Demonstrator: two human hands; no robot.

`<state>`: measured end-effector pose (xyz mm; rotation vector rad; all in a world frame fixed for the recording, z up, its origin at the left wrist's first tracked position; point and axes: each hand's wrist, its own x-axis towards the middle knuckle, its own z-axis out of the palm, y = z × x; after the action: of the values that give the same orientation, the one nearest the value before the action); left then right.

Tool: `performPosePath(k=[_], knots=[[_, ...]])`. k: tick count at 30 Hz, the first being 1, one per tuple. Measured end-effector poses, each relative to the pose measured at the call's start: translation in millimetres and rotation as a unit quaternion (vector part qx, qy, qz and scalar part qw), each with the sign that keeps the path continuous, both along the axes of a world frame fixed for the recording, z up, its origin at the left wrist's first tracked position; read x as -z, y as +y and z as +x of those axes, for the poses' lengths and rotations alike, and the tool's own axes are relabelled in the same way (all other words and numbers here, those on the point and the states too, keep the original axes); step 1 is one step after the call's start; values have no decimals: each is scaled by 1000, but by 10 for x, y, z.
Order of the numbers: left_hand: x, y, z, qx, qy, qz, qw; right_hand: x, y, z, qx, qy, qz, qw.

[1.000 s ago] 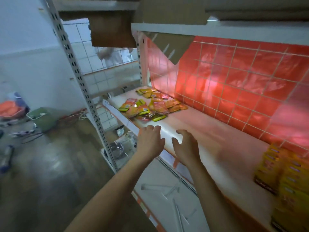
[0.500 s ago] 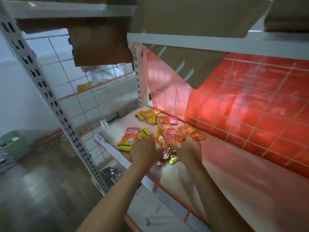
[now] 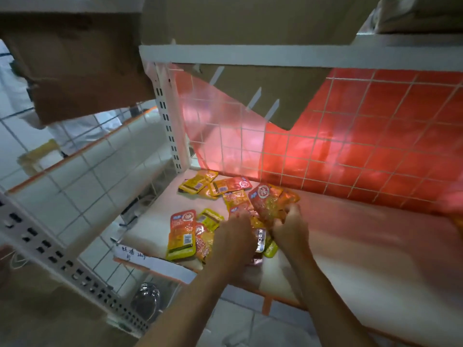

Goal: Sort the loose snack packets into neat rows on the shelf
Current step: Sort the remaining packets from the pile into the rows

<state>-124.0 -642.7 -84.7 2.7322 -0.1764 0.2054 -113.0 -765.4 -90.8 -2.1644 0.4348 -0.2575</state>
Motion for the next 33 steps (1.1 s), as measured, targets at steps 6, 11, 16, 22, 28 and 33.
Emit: performPosePath(k=[6,11,16,22,28,33], knots=[[-312,-130,-21,43,-59,-60,995,-137,-262,-256,94,-37,97,990],[-347,-525,7,11,38,-393,919,-184,-597,-524,166,-87,129,974],[-272,-1041,-115,69,187,-556,807,-182,-1069,-867,206,-142,212,945],[-194,-1702,-401,130,274,-578,758,-49,-1747,-1240,242,-154,290,913],[-179,-2651,-765,101,341,-585,729,-39,-2667,-1751,260,-121,305,908],[-277,-3590,-1159,116,358,-584,719,-121,-3496,-2286,280,-164,309,894]])
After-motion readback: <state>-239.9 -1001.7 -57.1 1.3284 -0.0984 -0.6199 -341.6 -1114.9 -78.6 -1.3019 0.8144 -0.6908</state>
